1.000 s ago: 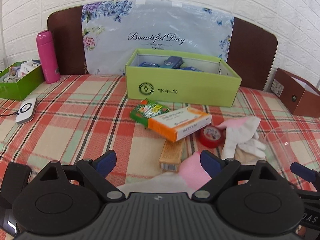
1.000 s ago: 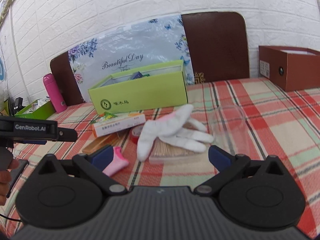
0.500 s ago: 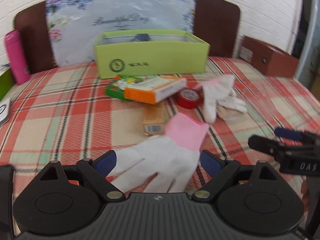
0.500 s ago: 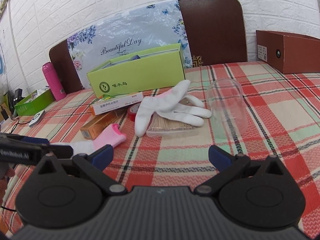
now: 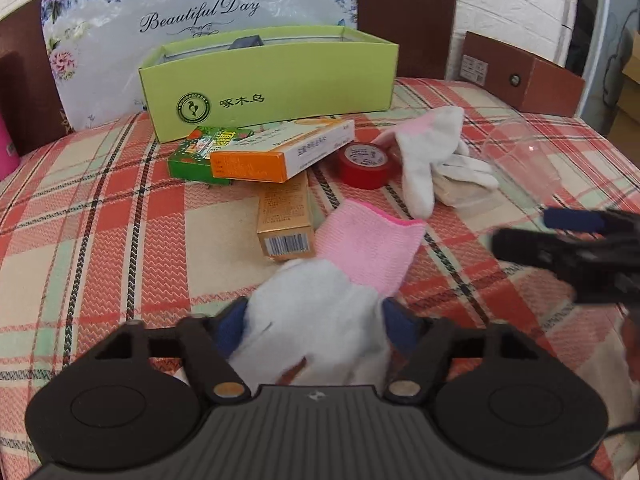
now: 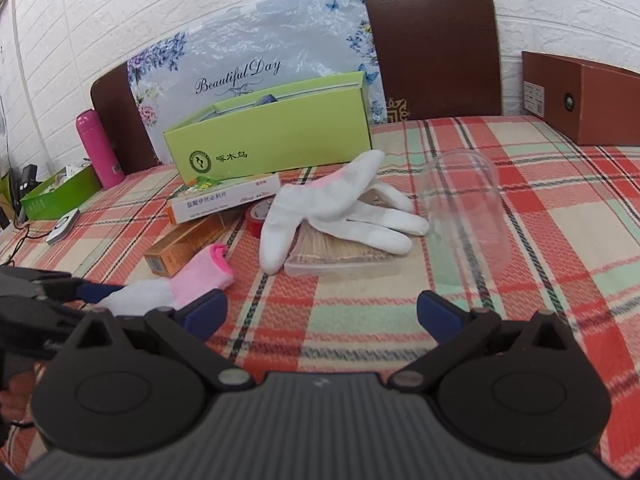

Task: Organize objects
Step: 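Grasp the wooden toothpick bundle with the right tool while the left tool grasps the white-pink glove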

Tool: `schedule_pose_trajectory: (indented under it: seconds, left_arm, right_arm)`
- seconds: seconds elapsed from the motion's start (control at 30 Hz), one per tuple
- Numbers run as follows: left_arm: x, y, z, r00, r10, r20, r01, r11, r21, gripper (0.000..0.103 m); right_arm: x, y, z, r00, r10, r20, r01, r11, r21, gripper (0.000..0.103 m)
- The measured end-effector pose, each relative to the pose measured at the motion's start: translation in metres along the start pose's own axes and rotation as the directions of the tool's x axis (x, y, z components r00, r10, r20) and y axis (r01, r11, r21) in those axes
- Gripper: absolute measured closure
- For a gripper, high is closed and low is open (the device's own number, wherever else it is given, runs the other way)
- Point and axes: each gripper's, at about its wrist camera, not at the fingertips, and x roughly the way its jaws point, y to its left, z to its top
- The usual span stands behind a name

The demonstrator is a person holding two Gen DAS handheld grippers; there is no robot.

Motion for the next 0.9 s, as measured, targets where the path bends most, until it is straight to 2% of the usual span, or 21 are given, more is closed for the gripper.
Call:
schedule_pose_trajectory:
  seconds: [0.07, 0.13, 0.2, 0.3, 0.37, 0.4, 0.43, 0.7, 0.73, 0.77, 0.8, 0.83, 0.87, 0.9]
  left_arm:
    - [-0.007, -0.002, -0.001, 1.0, -0.013, -0.008, 0.013, 1.0, -0.006, 0.072]
    - [-0.011, -0.004, -0.003, 0.999, -0.035, -0.017, 0.035, 0.999, -0.026, 0.079]
    - [-0.015, -0.007, -0.005, 0.999, -0.045, -0.016, 0.044, 0.998, -0.043, 0.08]
    - [-0.018, -0.01, -0.009, 0.999, -0.049, -0.016, 0.048, 0.998, -0.05, 0.08]
    - [-0.019, -0.009, -0.01, 0.998, -0.053, -0.017, 0.052, 0.997, -0.057, 0.08]
    - [-0.019, -0.008, -0.01, 0.998, -0.058, -0.019, 0.056, 0.996, -0.064, 0.08]
    - [-0.018, -0.007, -0.009, 0.998, -0.062, -0.023, 0.06, 0.995, -0.074, 0.08]
    - [-0.026, -0.009, -0.014, 0.996, -0.091, -0.024, 0.089, 0.993, -0.079, 0.08]
    - [-0.029, -0.009, -0.016, 0.995, -0.101, -0.022, 0.099, 0.992, -0.077, 0.079]
    - [-0.03, -0.01, -0.017, 0.994, -0.104, -0.02, 0.102, 0.992, -0.073, 0.074]
    - [-0.031, -0.012, -0.018, 0.994, -0.103, -0.021, 0.102, 0.993, -0.063, 0.07]
    - [-0.03, -0.013, -0.018, 0.995, -0.099, -0.019, 0.098, 0.994, -0.055, 0.059]
    - [-0.029, -0.013, -0.017, 0.996, -0.087, -0.015, 0.086, 0.995, -0.051, 0.044]
    - [-0.029, -0.013, -0.016, 0.998, -0.063, -0.009, 0.062, 0.997, -0.052, 0.04]
  right_arm:
    - [0.014, 0.002, 0.007, 1.0, -0.007, -0.007, 0.007, 1.0, -0.024, 0.0]
    - [0.029, 0.003, 0.014, 1.0, -0.015, -0.01, 0.015, 0.999, -0.048, 0.004]
    - [0.044, 0.003, 0.021, 0.999, -0.034, -0.017, 0.033, 0.997, -0.069, 0.009]
    - [0.06, 0.003, 0.024, 0.996, -0.077, -0.045, 0.072, 0.991, -0.111, 0.038]
    - [0.05, 0.006, 0.023, 0.996, -0.083, -0.026, 0.079, 0.988, -0.129, 0.055]
    - [0.041, 0.007, 0.022, 0.997, -0.078, -0.015, 0.075, 0.987, -0.14, 0.069]
    - [0.032, 0.007, 0.021, 0.998, -0.06, -0.021, 0.057, 0.989, -0.137, 0.094]
    - [-0.025, 0.007, 0.004, 0.992, 0.08, -0.094, -0.091, 0.988, -0.121, 0.094]
    - [-0.029, 0.009, 0.001, 0.989, 0.103, -0.108, -0.116, 0.985, -0.129, 0.091]
    - [-0.032, 0.011, -0.001, 0.984, 0.129, -0.123, -0.145, 0.981, -0.131, 0.09]
    - [-0.034, 0.012, -0.003, 0.981, 0.153, -0.12, -0.168, 0.978, -0.122, 0.08]
    - [-0.035, 0.013, -0.003, 0.982, 0.155, -0.11, -0.168, 0.979, -0.113, 0.058]
    - [-0.033, 0.014, -0.003, 0.985, 0.137, -0.101, -0.148, 0.982, -0.117, 0.048]
    - [-0.031, 0.016, -0.003, 0.991, 0.102, -0.089, -0.114, 0.984, -0.136, 0.043]
